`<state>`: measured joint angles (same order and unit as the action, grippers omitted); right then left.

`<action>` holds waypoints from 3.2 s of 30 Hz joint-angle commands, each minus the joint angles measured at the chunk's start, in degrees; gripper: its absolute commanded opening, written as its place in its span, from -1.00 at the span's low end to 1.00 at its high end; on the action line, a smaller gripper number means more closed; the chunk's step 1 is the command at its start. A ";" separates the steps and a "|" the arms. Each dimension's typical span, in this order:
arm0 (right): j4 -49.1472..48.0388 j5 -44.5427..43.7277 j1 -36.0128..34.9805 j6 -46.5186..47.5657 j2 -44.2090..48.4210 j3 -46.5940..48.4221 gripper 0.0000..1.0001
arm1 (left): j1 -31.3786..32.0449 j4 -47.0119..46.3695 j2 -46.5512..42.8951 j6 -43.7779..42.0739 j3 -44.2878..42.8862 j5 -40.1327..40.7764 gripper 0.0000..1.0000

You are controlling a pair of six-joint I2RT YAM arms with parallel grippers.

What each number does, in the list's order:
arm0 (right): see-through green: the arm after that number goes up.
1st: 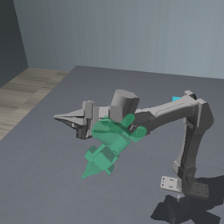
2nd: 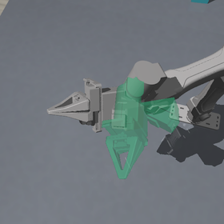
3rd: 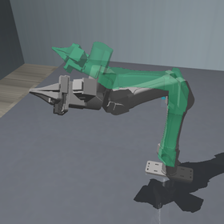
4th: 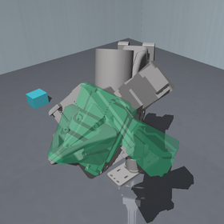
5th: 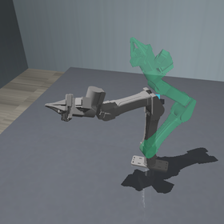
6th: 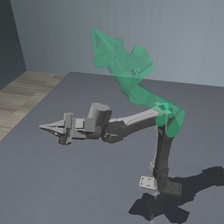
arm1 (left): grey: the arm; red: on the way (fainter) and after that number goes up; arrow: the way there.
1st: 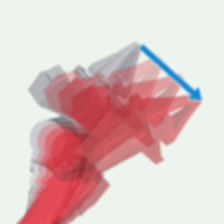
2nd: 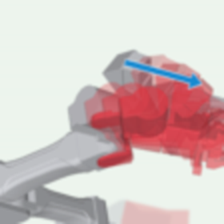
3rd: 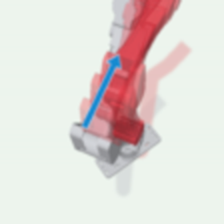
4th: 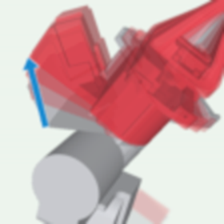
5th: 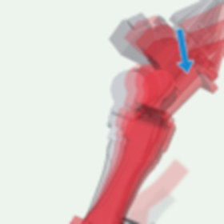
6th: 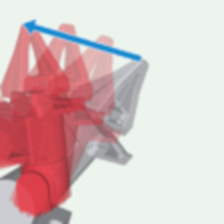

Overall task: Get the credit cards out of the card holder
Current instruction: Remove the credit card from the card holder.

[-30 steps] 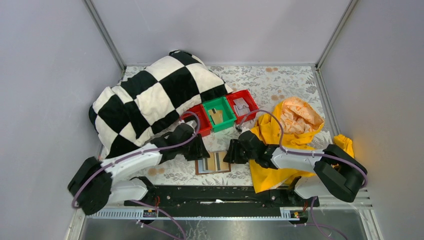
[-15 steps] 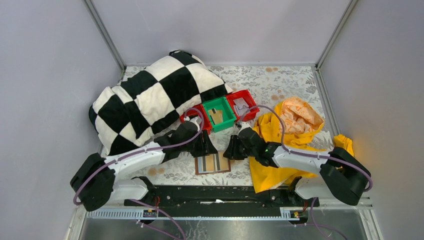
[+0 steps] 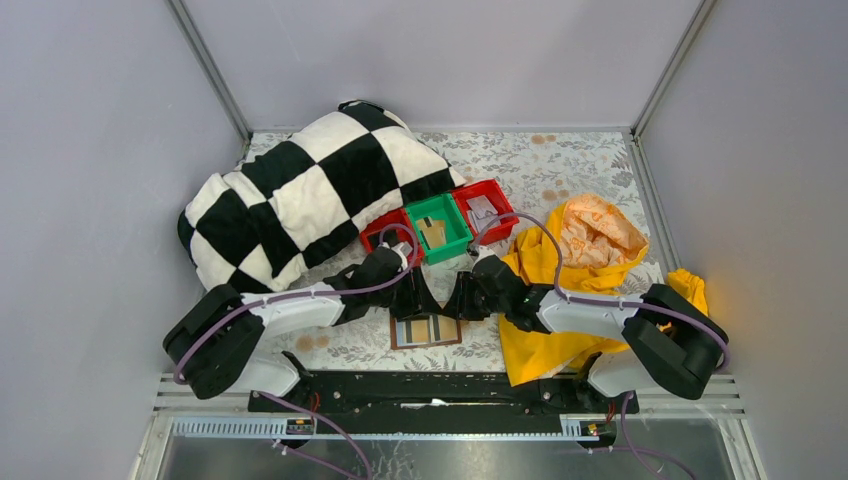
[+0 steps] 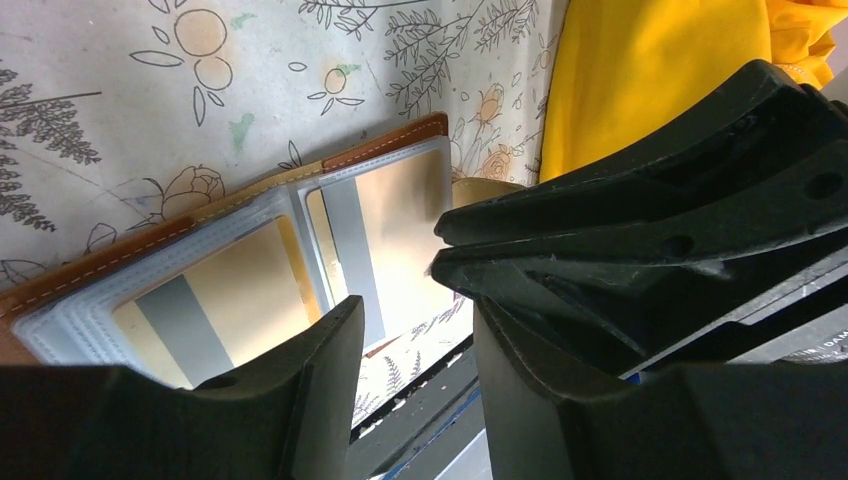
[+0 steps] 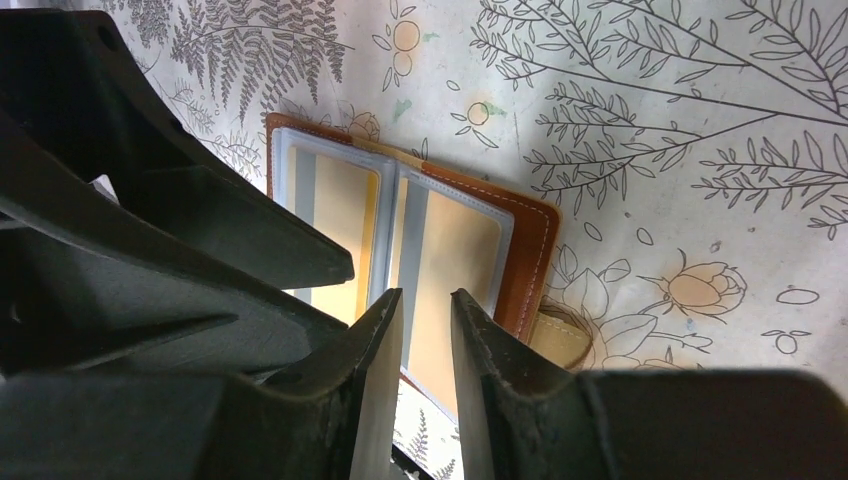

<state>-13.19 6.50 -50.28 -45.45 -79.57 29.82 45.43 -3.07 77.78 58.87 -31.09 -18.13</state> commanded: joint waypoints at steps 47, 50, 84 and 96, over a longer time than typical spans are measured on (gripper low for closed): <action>-8.53 1.77 -0.43 -4.37 -5.41 -5.27 -0.44 | 0.10 -2.20 4.68 0.67 1.20 1.85 -0.44; -8.27 1.50 -0.43 -4.32 -5.80 -5.22 -0.45 | 0.10 -2.29 3.34 0.79 1.61 2.17 -0.49; -7.39 1.31 -0.43 -4.65 -9.95 -3.23 -0.55 | -2.71 -6.80 -4.54 5.58 8.63 1.44 -0.72; -6.01 0.65 -0.42 -4.38 -9.53 -2.73 -0.55 | -4.85 -5.64 -3.84 2.60 8.30 -0.24 -1.00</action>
<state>-25.32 8.71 -50.26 -51.05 -87.39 27.14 41.89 -6.81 74.35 63.88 -22.35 -16.93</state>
